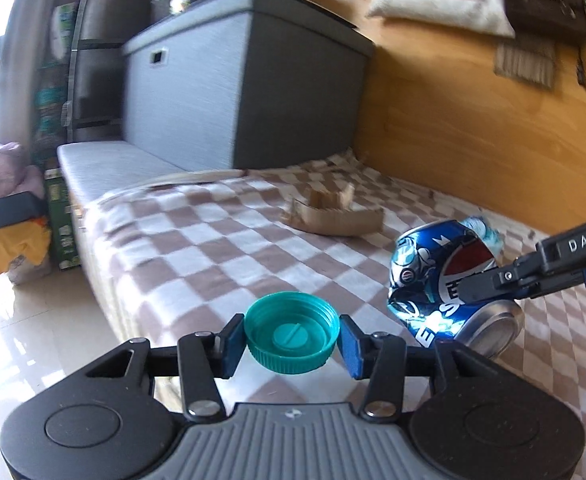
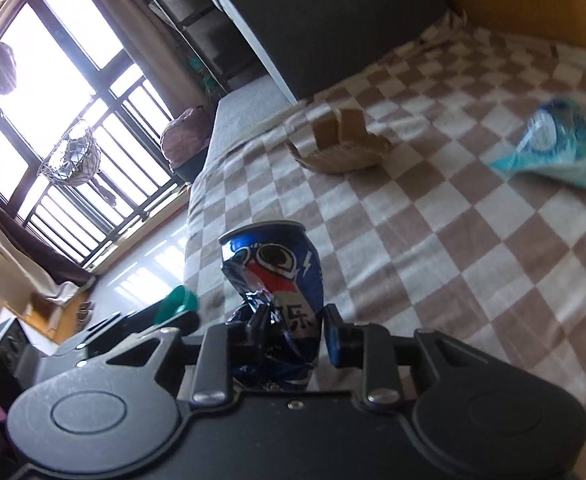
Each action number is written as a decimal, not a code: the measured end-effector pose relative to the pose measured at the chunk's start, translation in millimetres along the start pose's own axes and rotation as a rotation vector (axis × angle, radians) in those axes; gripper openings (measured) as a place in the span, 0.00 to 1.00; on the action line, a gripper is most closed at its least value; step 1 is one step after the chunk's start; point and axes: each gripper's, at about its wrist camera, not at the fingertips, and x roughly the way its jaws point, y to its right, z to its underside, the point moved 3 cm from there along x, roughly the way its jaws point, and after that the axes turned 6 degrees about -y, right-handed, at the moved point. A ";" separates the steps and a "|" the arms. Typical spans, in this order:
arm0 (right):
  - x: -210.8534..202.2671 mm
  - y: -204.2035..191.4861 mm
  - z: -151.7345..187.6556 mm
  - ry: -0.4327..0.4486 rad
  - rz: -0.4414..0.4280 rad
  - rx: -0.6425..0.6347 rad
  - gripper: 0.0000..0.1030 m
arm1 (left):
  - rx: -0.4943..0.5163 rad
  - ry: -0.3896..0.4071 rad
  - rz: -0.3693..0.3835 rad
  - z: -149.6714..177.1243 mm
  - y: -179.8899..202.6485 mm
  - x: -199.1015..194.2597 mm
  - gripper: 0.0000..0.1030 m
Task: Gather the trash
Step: 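Carry the teal cap and Pepsi can with both tools over the wastebasket, then open the left tool while the right tool opens, dropping cap and can into the wastebasket, then move both tools back toward the cardboard scrap and teal wrapper on the mattress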
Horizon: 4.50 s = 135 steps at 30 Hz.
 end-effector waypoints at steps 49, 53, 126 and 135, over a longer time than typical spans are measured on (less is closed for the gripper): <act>311.2 -181.9 129.8 -0.384 0.198 -0.321 0.26 | -0.490 -0.376 -0.230 183.9 -240.1 8.9 0.48; 324.5 -167.3 139.3 -0.417 0.221 -0.303 0.26 | -0.516 -0.418 -0.217 193.2 -242.3 18.2 0.48; 305.1 -172.2 166.1 -0.479 0.335 -0.449 1.00 | -0.449 -0.698 -0.391 211.4 -240.4 -16.6 1.00; 278.1 -192.9 157.8 -0.393 0.343 -0.489 1.00 | -0.443 -0.630 -0.439 198.3 -238.4 -53.5 1.00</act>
